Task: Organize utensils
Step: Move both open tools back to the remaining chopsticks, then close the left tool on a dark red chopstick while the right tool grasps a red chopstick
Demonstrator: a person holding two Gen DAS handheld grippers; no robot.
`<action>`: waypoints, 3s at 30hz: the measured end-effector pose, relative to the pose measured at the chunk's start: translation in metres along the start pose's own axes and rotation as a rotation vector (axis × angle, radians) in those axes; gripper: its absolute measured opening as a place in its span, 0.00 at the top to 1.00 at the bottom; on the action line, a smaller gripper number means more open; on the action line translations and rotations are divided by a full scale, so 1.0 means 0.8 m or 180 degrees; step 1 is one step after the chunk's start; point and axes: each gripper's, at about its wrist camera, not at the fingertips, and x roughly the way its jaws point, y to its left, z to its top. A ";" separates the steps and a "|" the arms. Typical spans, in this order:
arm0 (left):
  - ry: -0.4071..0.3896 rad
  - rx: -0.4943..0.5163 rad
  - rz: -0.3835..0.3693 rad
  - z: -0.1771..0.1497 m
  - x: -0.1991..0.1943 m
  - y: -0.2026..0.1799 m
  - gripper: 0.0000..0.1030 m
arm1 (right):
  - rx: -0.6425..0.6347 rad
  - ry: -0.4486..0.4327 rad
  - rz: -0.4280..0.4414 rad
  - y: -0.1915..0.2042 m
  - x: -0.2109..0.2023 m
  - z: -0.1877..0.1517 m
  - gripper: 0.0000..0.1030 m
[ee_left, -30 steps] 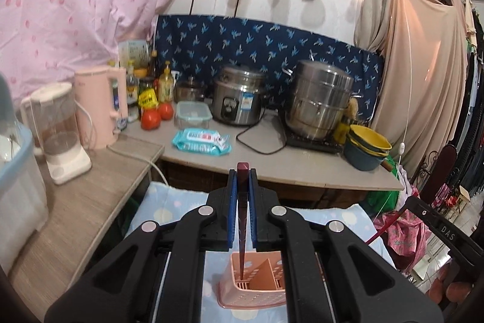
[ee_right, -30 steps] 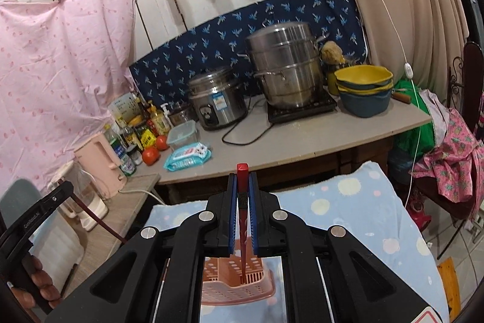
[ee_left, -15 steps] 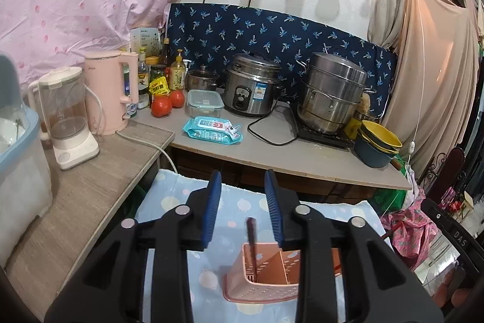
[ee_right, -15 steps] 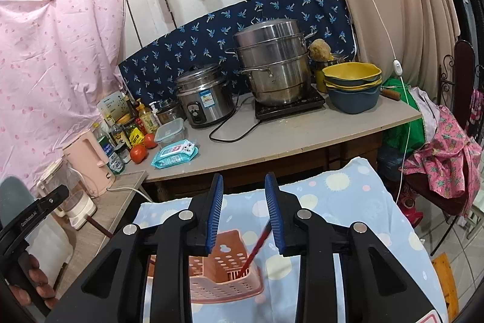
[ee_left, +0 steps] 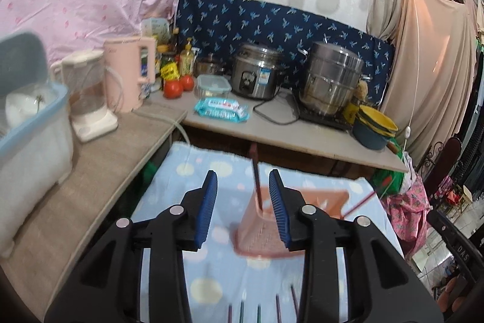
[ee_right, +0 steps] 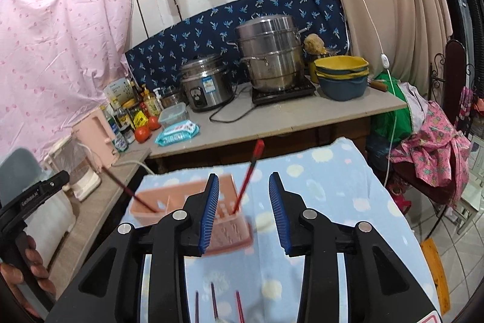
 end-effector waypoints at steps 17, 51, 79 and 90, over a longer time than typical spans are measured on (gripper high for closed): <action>0.0889 0.0096 0.0191 -0.205 -0.054 0.043 0.67 | -0.0212 0.0834 -0.0211 -0.022 -0.071 -0.205 0.66; 0.1591 0.0294 0.0009 -0.350 -0.076 0.035 0.68 | -0.0312 0.1293 -0.0149 -0.017 -0.069 -0.317 0.76; 0.1576 0.0282 -0.0015 -0.350 -0.076 0.041 0.92 | -0.0483 0.1367 -0.0096 -0.007 -0.046 -0.327 0.93; 0.1430 0.0247 -0.0054 -0.335 -0.094 0.041 0.93 | -0.0436 0.1185 -0.0046 -0.010 -0.070 -0.304 0.93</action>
